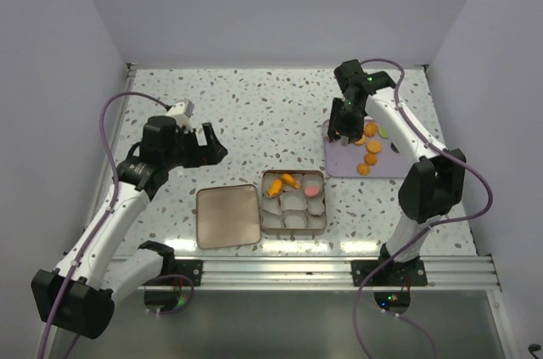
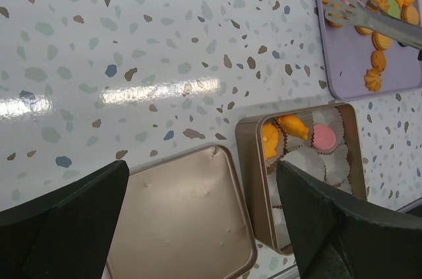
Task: Pack the cookies
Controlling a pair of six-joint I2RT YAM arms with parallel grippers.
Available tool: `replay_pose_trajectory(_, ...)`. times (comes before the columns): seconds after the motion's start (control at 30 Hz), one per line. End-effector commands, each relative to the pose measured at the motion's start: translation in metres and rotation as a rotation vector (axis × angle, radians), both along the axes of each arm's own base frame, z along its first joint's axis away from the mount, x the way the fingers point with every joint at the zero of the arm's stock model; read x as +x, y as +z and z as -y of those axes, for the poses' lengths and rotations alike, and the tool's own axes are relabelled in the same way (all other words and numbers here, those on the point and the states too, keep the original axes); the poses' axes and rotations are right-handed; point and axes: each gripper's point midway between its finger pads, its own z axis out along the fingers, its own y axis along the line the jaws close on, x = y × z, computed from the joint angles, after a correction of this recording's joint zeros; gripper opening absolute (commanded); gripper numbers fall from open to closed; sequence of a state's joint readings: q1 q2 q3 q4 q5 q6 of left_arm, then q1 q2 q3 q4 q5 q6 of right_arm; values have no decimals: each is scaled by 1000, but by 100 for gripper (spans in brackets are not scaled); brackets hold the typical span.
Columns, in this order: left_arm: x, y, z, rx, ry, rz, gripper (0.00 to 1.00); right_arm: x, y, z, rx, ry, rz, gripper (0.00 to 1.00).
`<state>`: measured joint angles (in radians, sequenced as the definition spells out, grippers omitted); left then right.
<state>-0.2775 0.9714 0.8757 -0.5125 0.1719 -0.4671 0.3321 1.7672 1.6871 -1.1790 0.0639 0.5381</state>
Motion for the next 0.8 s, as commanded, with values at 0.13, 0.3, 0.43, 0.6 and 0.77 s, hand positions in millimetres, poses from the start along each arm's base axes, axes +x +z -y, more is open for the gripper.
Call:
replay_pose_trajectory(0.13, 11, 19, 4, -2, -26, 82, 100, 12, 2, 2, -1, 3, 36, 46)
replay_pose_trajectory(0.3, 12, 16, 3, 3, -20, 76, 100, 9, -7, 0, 13, -1, 16, 46)
replay_pose_trajectory(0.43, 12, 15, 3, 6, -20, 74, 100, 6, -12, 1, 8, -2, 0, 45)
replay_pose_trajectory(0.6, 12, 14, 3, 3, -16, 73, 100, -2, -11, 7, -21, -5, -10, 46)
replay_pose_trajectory(0.77, 10, 12, 4, -9, -16, 70, 100, -8, -8, 13, -39, -4, -8, 46)
